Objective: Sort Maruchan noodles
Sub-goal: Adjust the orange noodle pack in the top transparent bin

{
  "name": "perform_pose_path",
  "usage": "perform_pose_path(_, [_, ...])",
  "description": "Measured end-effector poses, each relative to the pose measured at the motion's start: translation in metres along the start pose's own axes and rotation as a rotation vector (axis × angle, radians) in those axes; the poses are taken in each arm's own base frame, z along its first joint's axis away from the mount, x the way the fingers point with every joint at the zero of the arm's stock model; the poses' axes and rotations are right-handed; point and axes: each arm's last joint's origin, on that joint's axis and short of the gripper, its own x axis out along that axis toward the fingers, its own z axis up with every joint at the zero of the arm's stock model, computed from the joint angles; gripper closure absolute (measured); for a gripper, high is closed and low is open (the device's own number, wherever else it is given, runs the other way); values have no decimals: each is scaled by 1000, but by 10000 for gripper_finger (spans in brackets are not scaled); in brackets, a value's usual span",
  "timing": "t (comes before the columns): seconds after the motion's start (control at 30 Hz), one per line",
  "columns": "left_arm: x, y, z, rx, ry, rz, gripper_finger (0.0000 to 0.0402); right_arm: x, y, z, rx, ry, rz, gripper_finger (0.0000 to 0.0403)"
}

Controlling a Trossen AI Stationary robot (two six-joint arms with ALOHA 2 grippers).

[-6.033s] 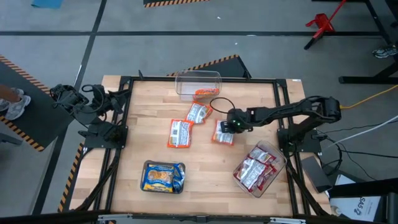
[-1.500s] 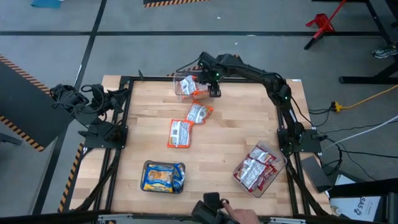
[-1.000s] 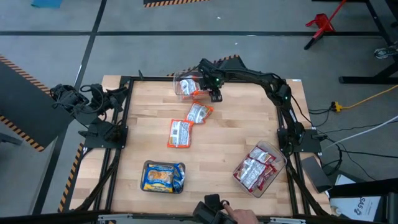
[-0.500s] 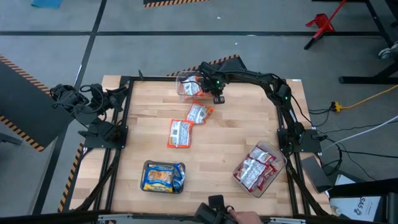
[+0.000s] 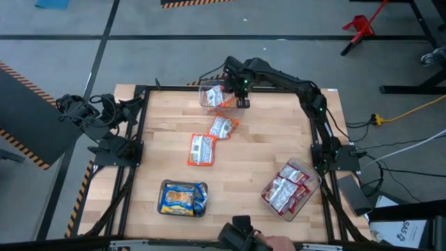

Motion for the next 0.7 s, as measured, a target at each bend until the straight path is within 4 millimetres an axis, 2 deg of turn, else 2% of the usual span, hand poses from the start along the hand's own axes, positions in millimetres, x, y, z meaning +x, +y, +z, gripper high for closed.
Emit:
perform_pose_path(0.4, [0,0,0,6,3,-1,255,-55,-13,7,238,-243,155,402])
perform_pose_path(0.6, [0,1,-1,20,7,0,255,-60,-21,4,454,-322,291,402])
perform_pose_path(0.7, [0,2,-1,25,8,0,255,-60,-24,2,473,-311,263,402])
